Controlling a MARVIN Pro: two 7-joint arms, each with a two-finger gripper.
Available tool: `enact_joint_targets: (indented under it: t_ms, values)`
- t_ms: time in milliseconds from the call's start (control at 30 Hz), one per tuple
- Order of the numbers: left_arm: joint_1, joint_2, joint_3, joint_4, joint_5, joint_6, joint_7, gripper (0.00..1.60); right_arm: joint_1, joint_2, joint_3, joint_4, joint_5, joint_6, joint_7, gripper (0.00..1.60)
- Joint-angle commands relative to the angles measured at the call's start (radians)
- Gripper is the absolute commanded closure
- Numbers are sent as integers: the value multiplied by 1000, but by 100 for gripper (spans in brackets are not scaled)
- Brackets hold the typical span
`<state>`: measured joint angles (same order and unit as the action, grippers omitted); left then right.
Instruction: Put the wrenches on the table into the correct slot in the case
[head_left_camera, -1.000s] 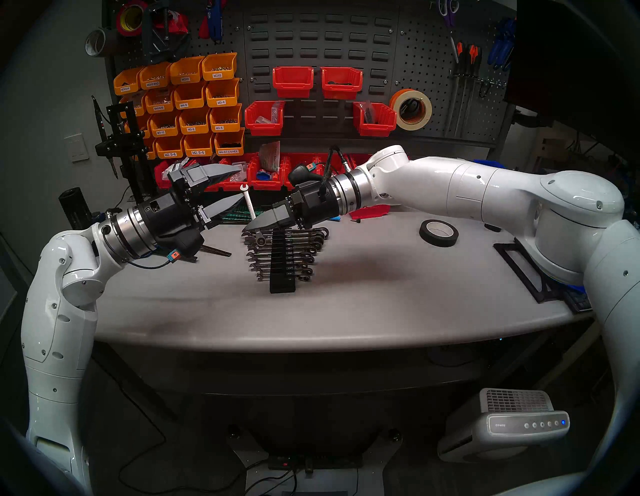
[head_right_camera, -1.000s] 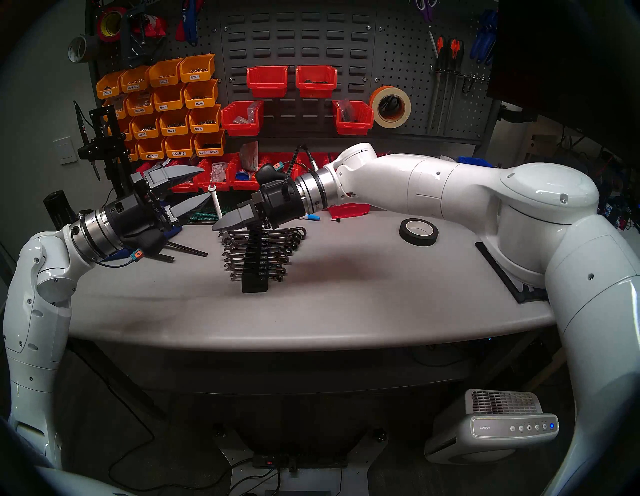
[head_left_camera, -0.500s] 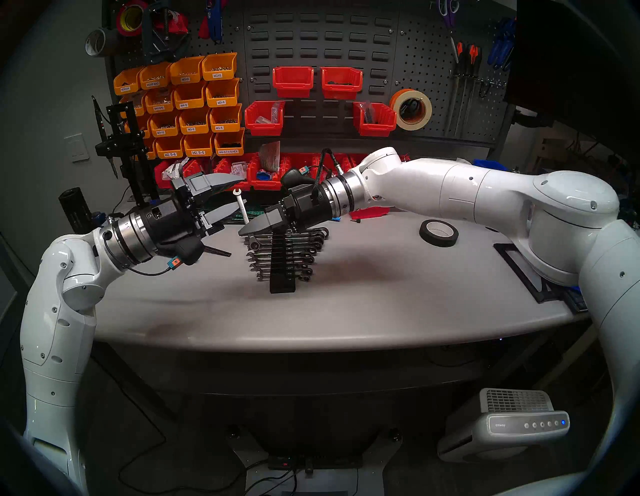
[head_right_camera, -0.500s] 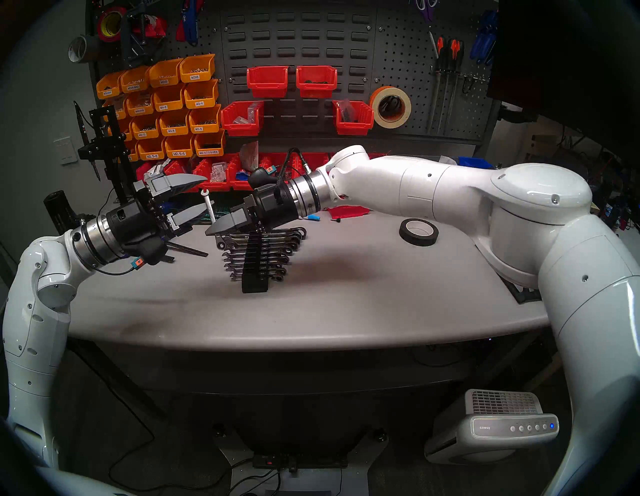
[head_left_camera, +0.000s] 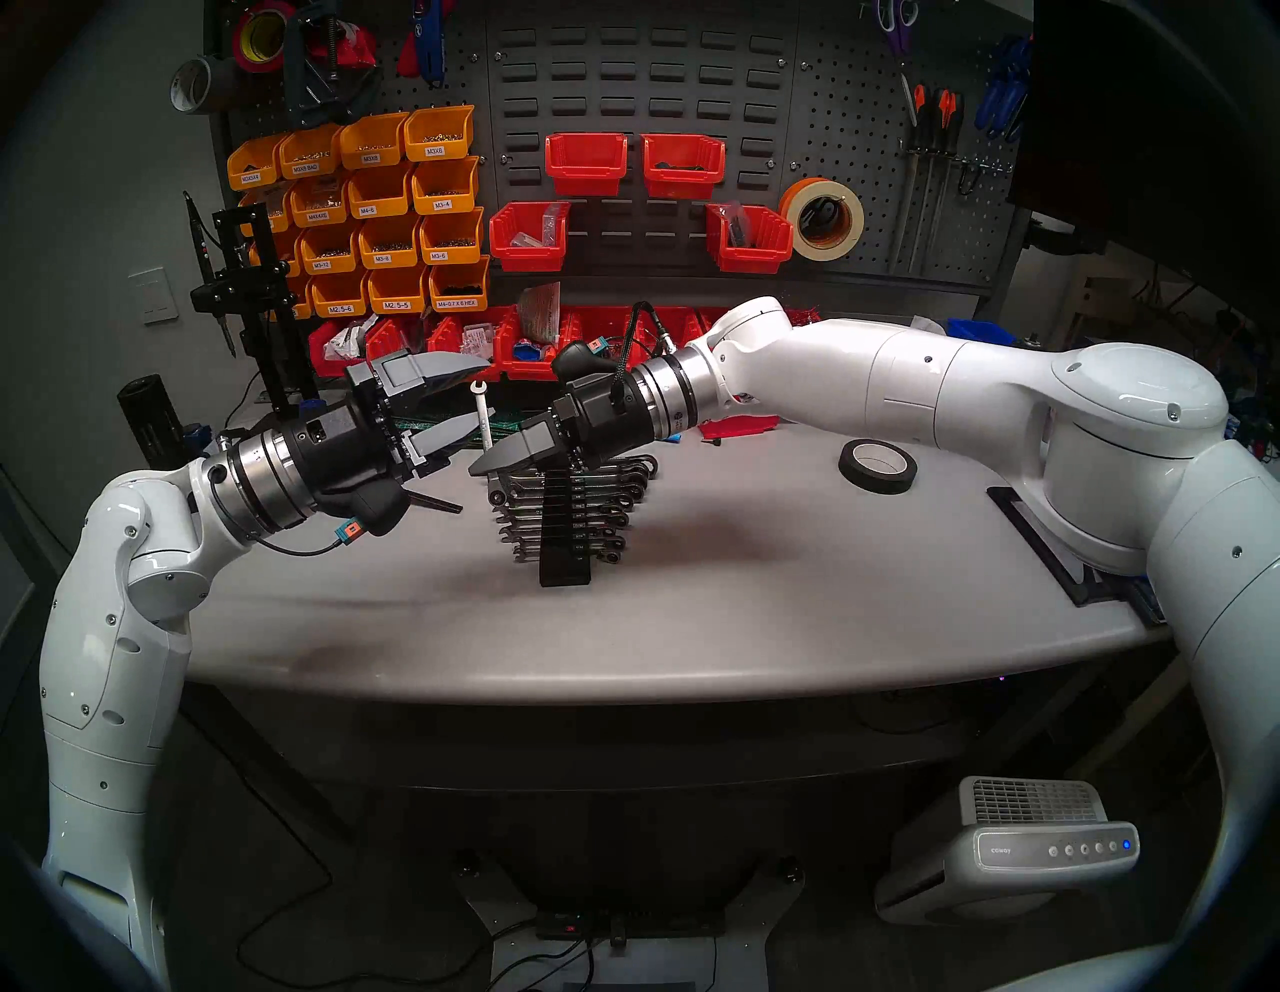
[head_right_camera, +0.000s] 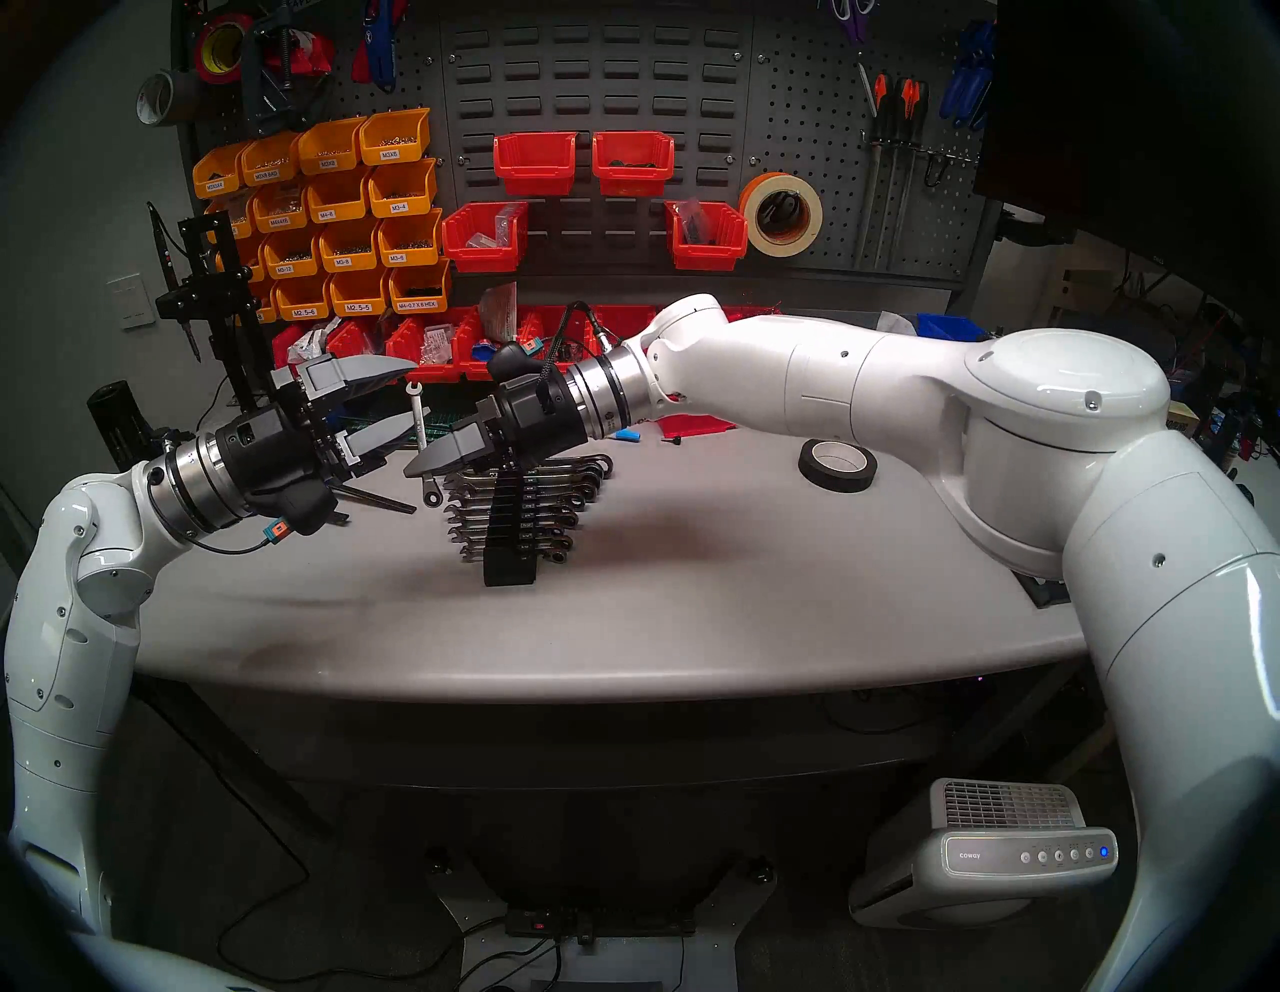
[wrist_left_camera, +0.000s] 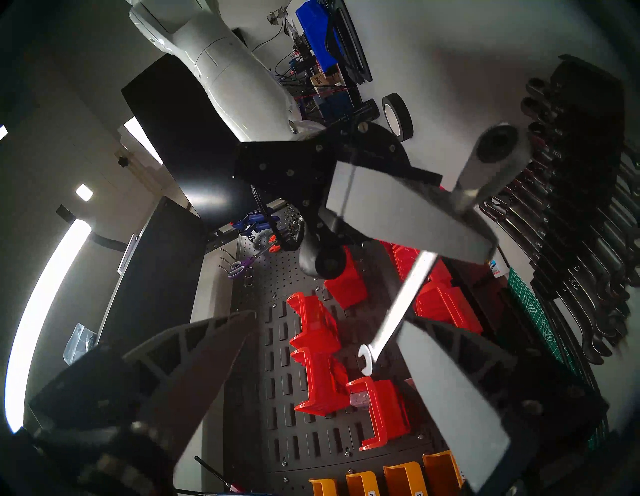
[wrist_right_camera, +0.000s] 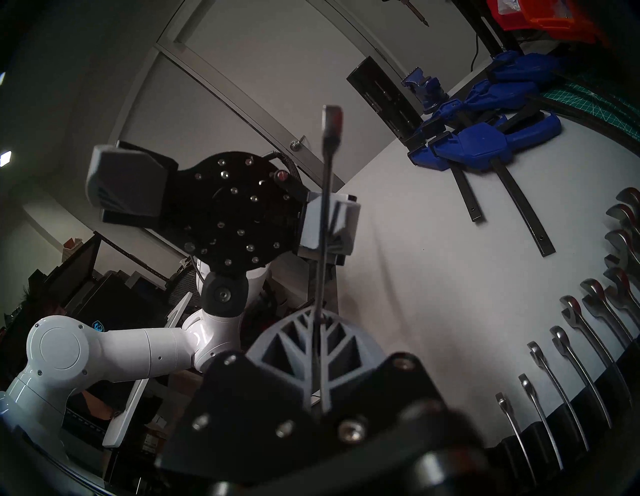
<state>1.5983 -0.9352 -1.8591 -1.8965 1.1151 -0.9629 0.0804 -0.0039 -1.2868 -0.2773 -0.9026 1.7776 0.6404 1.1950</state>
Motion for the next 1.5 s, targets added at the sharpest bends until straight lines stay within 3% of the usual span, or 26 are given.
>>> enact_joint_targets:
  t_ms: [0,500,600,633,667,733,833,900,933,1000,1033,1067,1467]
  values:
    - [-4,17,-7,4,12,3,32,24,33,-7,35,3,15,14,108,160]
    - [1,37,16,7,55,3,81,40,23,8,56,-55,21,56,52,160]
    - [2,40,18,7,59,3,89,80,23,10,59,-59,17,60,51,160]
    - [2,40,18,7,59,3,89,80,23,10,59,-59,17,60,51,160]
    - [4,42,18,6,63,3,93,67,23,15,60,-64,16,66,46,160]
    - [6,45,16,7,67,3,99,53,21,22,62,-71,13,67,43,160]
    - [9,48,15,8,69,3,105,60,21,29,66,-80,12,66,37,160]
    - [13,53,15,6,68,3,106,69,21,32,68,-83,12,67,36,160]
    - [15,54,14,6,68,3,110,85,21,34,70,-87,12,70,32,160]
    - [18,57,14,3,69,3,111,146,21,37,72,-91,9,70,30,160]
    - [18,57,14,3,69,3,111,146,21,37,72,-91,9,70,30,160]
    - [20,57,13,2,70,3,115,157,20,38,72,-91,10,72,33,160]
    - [33,79,2,-6,77,3,119,160,25,70,80,-119,-1,76,20,160]
